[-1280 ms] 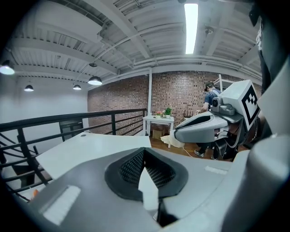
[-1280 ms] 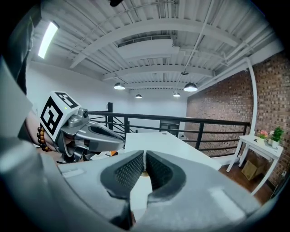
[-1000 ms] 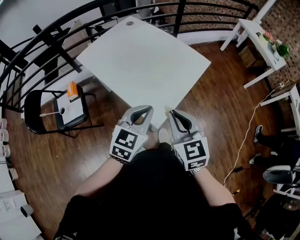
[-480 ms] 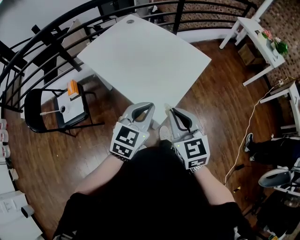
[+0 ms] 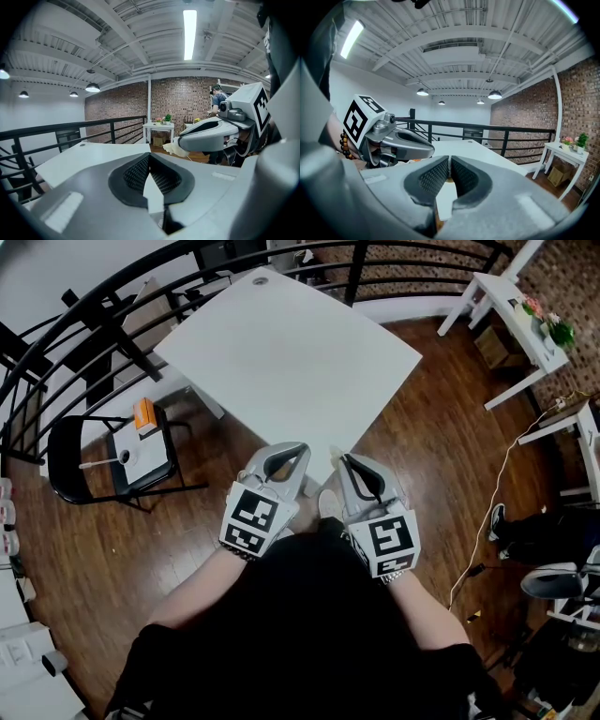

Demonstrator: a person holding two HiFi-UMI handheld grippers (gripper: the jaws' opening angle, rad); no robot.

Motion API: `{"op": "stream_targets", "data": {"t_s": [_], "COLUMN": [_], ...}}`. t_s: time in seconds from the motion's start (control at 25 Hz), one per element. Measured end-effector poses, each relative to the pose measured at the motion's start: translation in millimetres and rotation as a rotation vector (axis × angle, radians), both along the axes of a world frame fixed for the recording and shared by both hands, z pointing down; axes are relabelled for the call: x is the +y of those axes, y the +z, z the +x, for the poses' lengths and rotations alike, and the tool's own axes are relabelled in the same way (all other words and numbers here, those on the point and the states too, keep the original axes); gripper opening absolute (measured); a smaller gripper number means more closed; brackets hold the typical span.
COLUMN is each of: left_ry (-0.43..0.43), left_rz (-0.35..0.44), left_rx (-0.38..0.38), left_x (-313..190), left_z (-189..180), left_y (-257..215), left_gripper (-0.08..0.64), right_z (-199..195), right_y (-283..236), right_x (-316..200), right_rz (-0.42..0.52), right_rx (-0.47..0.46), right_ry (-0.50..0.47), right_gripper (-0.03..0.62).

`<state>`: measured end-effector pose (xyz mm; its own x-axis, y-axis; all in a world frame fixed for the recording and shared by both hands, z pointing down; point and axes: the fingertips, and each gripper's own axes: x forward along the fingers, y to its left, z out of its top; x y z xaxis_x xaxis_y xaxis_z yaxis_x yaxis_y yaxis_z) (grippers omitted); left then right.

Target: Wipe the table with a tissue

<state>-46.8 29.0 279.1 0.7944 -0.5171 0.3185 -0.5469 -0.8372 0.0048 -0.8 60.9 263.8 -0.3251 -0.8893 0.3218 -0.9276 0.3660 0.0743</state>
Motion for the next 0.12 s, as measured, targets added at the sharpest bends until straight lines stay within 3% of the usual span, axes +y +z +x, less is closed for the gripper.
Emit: {"op": "stream_targets", "data": {"t_s": [0.12], "left_ry": [0.003], "left_rz": [0.0], "left_rx": [0.001], "left_x": [-1.1], "left_z": [-1.1], "left_y": [-0.7], "left_gripper": [0.012], "right_z": [-0.2], "right_y": [-0.7], "right_x": [-1.8], "right_rz": [0.003], "right_rx": [0.004], "right_ry": [0.005], "right_gripper": [0.008]}}
